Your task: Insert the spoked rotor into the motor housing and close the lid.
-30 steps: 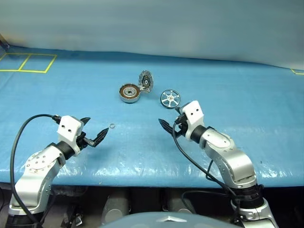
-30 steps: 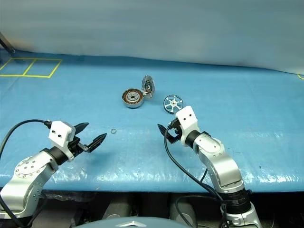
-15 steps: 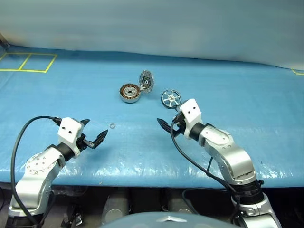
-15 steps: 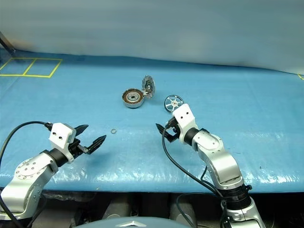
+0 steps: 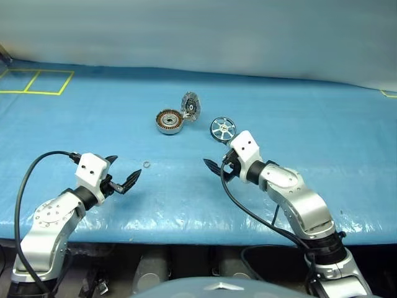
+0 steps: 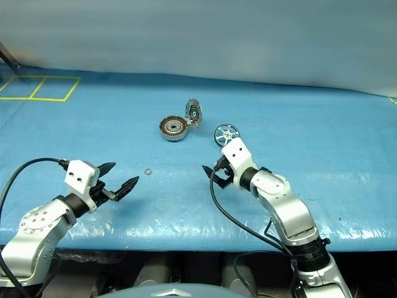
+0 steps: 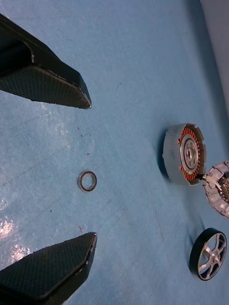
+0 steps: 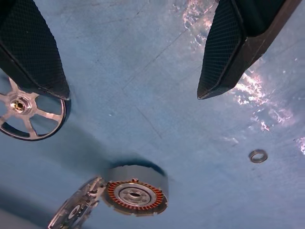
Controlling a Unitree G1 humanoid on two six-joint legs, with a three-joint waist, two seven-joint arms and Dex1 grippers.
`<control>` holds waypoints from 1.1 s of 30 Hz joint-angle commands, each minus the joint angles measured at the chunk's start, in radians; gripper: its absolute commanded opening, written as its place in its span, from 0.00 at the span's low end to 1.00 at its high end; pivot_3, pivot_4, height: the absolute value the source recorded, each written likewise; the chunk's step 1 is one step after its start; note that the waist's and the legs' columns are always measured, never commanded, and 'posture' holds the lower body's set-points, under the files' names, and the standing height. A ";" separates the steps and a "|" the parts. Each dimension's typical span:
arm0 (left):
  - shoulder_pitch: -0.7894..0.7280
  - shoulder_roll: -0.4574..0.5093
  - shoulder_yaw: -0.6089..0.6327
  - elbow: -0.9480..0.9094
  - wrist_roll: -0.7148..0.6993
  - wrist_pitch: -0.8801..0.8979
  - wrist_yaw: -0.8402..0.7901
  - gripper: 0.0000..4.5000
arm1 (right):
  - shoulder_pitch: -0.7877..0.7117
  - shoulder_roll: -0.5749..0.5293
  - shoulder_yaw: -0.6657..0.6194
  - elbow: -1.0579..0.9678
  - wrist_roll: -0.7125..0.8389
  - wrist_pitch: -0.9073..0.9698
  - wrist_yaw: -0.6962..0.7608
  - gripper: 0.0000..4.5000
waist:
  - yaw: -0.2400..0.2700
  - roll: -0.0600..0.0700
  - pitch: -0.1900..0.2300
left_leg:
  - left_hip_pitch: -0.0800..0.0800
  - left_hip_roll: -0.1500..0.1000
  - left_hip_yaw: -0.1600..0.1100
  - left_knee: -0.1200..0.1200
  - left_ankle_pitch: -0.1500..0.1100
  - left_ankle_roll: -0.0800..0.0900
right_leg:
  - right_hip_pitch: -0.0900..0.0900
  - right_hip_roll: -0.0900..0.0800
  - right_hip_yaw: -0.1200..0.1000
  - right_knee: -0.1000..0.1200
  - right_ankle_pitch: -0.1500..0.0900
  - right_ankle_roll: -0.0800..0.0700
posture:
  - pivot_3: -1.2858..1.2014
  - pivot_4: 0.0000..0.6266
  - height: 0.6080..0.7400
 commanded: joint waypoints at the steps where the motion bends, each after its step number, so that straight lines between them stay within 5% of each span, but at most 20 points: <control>1: 0.010 -0.005 0.005 -0.024 0.001 -0.021 0.002 1.00 | -0.119 -0.027 0.068 0.008 -0.008 0.007 0.093 1.00 | -0.002 0.000 0.000 | 0.000 0.000 0.000 0.000 0.000 0.000 | 0.000 0.000 0.000 0.000 0.000 0.000 | 0.52 0.24 1.00; 8: 0.125 -0.057 0.039 -0.096 -0.012 -0.052 0.033 1.00 | -0.411 -0.004 0.250 0.255 -0.100 -0.077 0.254 1.00 | -0.008 0.000 0.000 | 0.000 0.000 0.000 0.000 0.000 0.001 | 0.000 0.000 0.000 0.000 0.000 -0.001 | 0.52 0.24 1.00; 14: 0.241 -0.119 0.039 -0.158 -0.003 -0.075 0.076 1.00 | -0.645 0.138 0.359 0.690 -0.235 -0.277 0.308 1.00 | -0.010 0.000 0.000 | 0.000 0.000 0.000 0.000 0.000 0.001 | 0.000 0.000 0.000 0.000 0.000 -0.002 | 0.52 0.24 1.00; 23: 0.316 -0.175 0.025 -0.188 0.009 -0.111 0.121 1.00 | -0.891 0.343 0.340 1.317 -0.376 -0.560 0.229 1.00 | -0.013 0.001 0.001 | -0.001 0.000 0.001 -0.001 0.000 0.000 | -0.001 -0.001 -0.001 0.000 -0.001 -0.002 | 0.52 0.24 1.00; 33: 0.317 -0.200 -0.018 -0.181 0.032 -0.133 0.143 1.00 | -0.974 0.452 0.241 1.599 -0.428 -0.732 0.089 1.00 | -0.024 0.001 0.001 | 0.000 0.000 0.001 -0.004 0.001 -0.002 | -0.002 -0.002 -0.001 0.001 -0.001 -0.004 | 0.52 0.24 1.00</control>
